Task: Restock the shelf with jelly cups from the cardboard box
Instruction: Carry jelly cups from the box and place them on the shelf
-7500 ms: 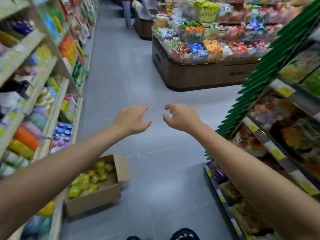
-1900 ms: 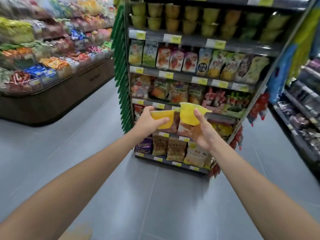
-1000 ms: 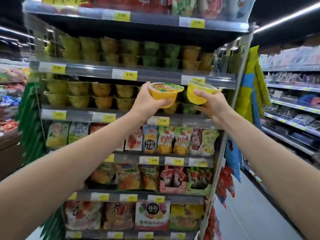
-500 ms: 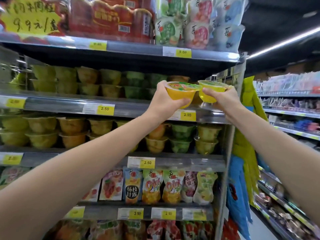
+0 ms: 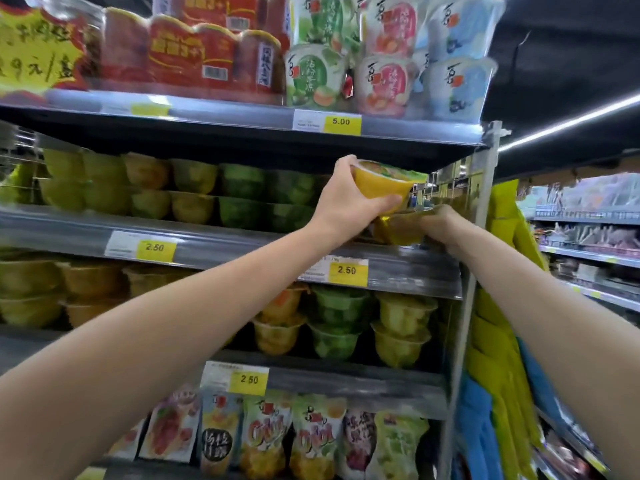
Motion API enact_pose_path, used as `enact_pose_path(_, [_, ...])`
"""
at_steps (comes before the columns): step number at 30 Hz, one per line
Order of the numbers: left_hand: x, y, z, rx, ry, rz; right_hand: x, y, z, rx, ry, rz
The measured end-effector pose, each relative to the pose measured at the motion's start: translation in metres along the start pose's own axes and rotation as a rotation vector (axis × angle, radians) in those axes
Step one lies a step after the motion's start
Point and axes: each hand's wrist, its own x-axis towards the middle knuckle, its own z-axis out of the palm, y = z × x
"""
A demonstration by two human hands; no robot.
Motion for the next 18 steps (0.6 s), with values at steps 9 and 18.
enact_pose_path(9, [0.03, -0.001, 0.034, 0.043, -0.062, -0.085, 0.029, 0.016, -0.002, 0.048, -0.096, 0.045])
enact_pose_path(18, [0.054, -0.005, 0.062, 0.207, -0.135, -0.133, 0.032, 0.022, 0.001, -0.104, -0.014, 0.054])
